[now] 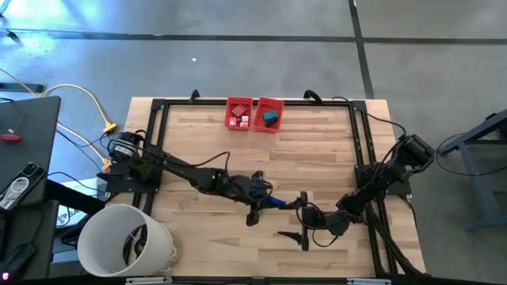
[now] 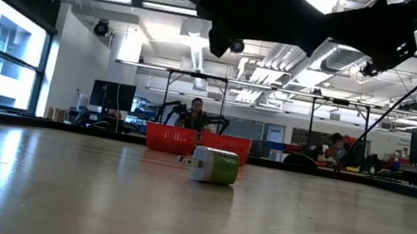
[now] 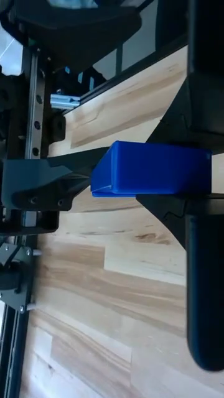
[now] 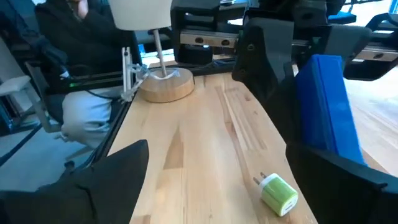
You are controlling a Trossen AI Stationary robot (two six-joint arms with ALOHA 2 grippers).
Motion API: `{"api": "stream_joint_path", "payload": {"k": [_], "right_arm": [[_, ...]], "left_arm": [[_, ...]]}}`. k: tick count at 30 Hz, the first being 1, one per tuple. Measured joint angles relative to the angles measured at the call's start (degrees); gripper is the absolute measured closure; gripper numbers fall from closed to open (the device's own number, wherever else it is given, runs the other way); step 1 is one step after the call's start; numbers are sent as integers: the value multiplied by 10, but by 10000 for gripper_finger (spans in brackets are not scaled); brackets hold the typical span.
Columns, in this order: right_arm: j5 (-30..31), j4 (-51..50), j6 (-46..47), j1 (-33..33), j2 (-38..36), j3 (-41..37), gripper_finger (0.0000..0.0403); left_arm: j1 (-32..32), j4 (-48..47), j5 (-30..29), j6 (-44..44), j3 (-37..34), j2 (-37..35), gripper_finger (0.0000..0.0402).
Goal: Pick & Place Office items
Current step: Put the blue digital clock into the right red basket
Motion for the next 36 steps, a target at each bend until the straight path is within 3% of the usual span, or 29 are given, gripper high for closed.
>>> {"api": "stream_joint_path", "payload": {"k": [10, 16, 28, 31, 36], "right_arm": [[-21, -47, 35, 20, 0, 0, 35], [-22, -74, 78, -2, 0, 0, 35], [-24, -73, 57, -38, 0, 0, 38], [-24, -66, 37, -40, 0, 0, 61], [-23, -44, 1, -40, 0, 0, 144]], "left_arm": [[-18, -15, -18, 10, 0, 0, 353], [-24, -12, -20, 7, 0, 0, 353], [-35, -12, -11, 4, 0, 0, 353], [-35, -12, -11, 4, 1, -1, 353], [-35, -12, -12, 3, 1, -1, 353]]}}
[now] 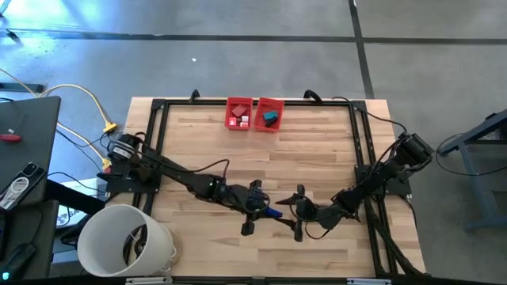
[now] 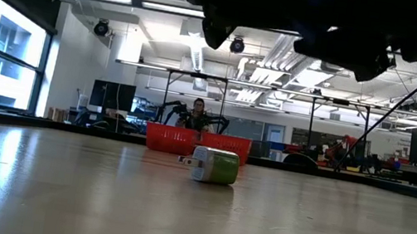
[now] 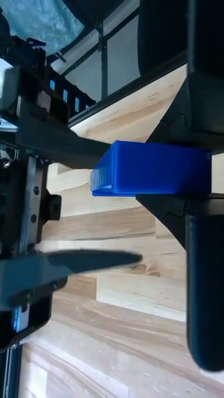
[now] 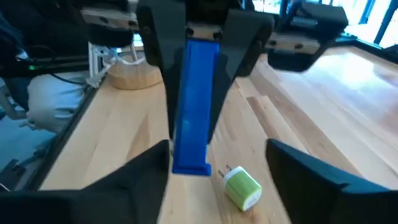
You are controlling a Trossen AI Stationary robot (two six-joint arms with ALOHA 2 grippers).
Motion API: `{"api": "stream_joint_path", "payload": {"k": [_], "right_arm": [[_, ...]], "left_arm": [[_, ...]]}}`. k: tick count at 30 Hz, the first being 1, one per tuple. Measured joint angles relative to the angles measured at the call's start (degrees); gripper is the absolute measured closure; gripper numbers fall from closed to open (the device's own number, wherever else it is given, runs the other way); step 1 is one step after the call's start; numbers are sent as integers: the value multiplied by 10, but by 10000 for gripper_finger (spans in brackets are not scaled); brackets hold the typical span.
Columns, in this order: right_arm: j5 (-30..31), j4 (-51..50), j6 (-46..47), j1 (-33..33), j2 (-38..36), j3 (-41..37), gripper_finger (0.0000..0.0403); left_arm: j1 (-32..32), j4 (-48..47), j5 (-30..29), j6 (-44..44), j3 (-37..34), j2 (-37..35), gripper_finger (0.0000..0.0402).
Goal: Pick & Place Office items
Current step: Put the blue digital clock into the right red basket
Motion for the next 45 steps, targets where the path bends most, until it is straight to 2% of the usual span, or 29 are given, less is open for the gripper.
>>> {"api": "stream_joint_path", "payload": {"k": [6, 10, 11, 21, 33, 37, 45], "right_arm": [[-11, 11, -17, -5, 0, 0, 266], [-39, 13, -28, -8, 0, 0, 354], [-44, 14, -31, -8, 0, 0, 360], [-47, 18, -36, -7, 0, 0, 360], [-46, 17, -33, -6, 0, 0, 360], [-49, 17, -32, -7, 0, 0, 360], [-47, 17, -29, -6, 0, 0, 360]], "left_arm": [[1, -2, -2, -1, 0, 0, 353], [1, -3, -1, -1, 0, 0, 353], [1, -3, -1, -1, 0, 0, 353], [1, 0, 0, -1, 0, 0, 334], [6, -5, 2, 0, 0, 0, 329], [6, -8, 1, 44, 0, 0, 329], [13, -4, 5, -42, 0, 0, 328]]}}
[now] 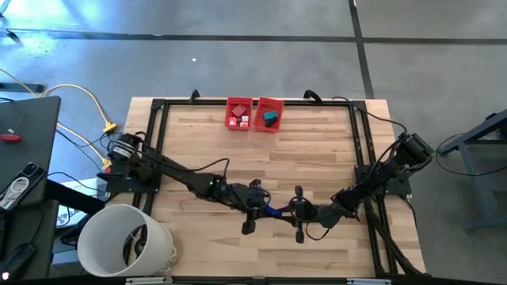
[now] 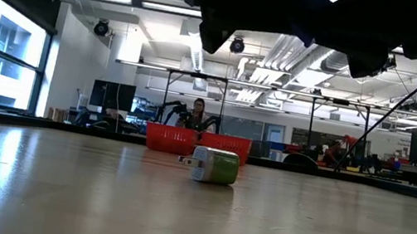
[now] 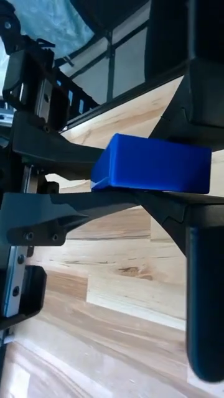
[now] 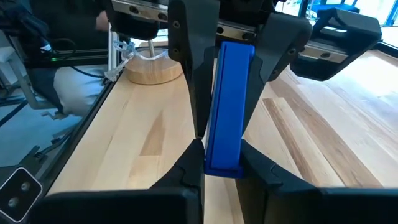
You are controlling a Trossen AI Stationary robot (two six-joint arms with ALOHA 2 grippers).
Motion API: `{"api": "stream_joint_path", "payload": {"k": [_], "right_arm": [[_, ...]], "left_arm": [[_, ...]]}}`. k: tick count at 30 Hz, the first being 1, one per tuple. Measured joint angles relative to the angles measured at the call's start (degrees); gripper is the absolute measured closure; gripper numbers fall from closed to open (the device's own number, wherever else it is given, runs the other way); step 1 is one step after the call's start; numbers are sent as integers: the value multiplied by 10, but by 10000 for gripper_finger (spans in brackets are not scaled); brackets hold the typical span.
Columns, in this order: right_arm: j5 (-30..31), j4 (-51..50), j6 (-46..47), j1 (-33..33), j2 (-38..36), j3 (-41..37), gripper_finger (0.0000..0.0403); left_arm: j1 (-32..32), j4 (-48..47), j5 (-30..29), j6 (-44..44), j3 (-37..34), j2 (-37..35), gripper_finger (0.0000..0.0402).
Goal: Pick & Place Office items
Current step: Put the blue digital clock into the right red basket
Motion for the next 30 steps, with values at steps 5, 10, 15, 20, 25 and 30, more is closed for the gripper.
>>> {"api": "stream_joint_path", "payload": {"k": [5, 10, 15, 20, 25, 30], "right_arm": [[1, 0, 0, 0, 0, 0, 360], [-4, 1, -1, 0, 0, 0, 360], [-4, 1, -1, 0, 0, 0, 360], [-2, -1, 0, 0, 0, 0, 360], [-3, -21, 20, -1, 0, 0, 360], [-17, -45, 48, 0, 0, 0, 360]], "left_arm": [[-1, 0, 0, 30, 0, 0, 318], [-7, 1, 15, 121, 0, 0, 260], [-15, 0, 19, 160, 0, 0, 179], [-14, -2, 18, 169, 0, 0, 109], [-12, -12, 16, 173, 0, 0, 80], [-11, -7, 1, 216, 1, 1, 78]]}}
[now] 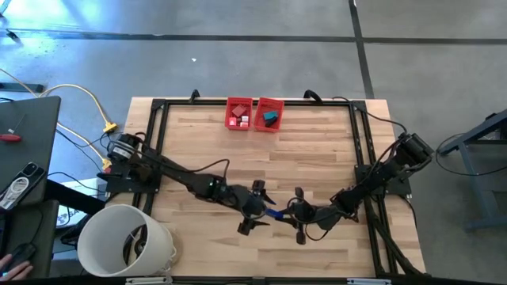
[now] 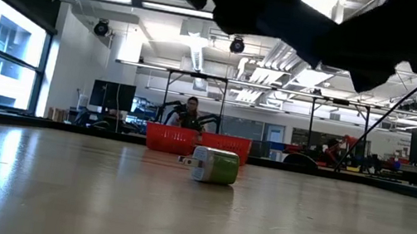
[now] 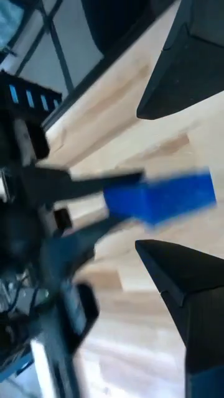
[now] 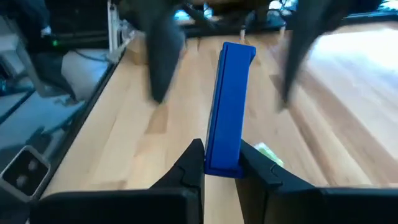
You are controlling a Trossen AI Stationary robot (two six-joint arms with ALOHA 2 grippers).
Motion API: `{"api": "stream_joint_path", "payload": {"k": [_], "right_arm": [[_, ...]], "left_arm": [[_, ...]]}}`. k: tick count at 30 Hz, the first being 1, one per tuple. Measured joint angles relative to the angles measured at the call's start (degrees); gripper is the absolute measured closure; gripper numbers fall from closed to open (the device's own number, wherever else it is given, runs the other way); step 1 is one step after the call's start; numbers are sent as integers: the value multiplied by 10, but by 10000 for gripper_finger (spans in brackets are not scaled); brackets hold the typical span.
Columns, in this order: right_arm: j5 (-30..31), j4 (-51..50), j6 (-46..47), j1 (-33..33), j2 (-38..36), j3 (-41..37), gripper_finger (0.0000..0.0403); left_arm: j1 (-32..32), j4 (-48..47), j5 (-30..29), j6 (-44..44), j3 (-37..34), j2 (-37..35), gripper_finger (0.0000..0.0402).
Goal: Pick & Place Office items
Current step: Put the blue digital clock into the right red basket
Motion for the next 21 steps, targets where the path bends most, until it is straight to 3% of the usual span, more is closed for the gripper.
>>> {"api": "stream_joint_path", "payload": {"k": [3, 9, 14, 21], "right_arm": [[-2, -13, 19, 0, 0, 0, 360], [21, -75, 78, 0, 0, 0, 360], [59, -143, 138, -7, 0, 0, 360], [46, -208, 205, -51, 0, 0, 356]], "left_arm": [[1, -5, -16, 11, 0, -1, 77], [6, -37, -88, -48, 0, -29, 77], [17, -119, -91, -60, 0, -65, 78], [19, -184, -89, -85, 0, -83, 78]]}}
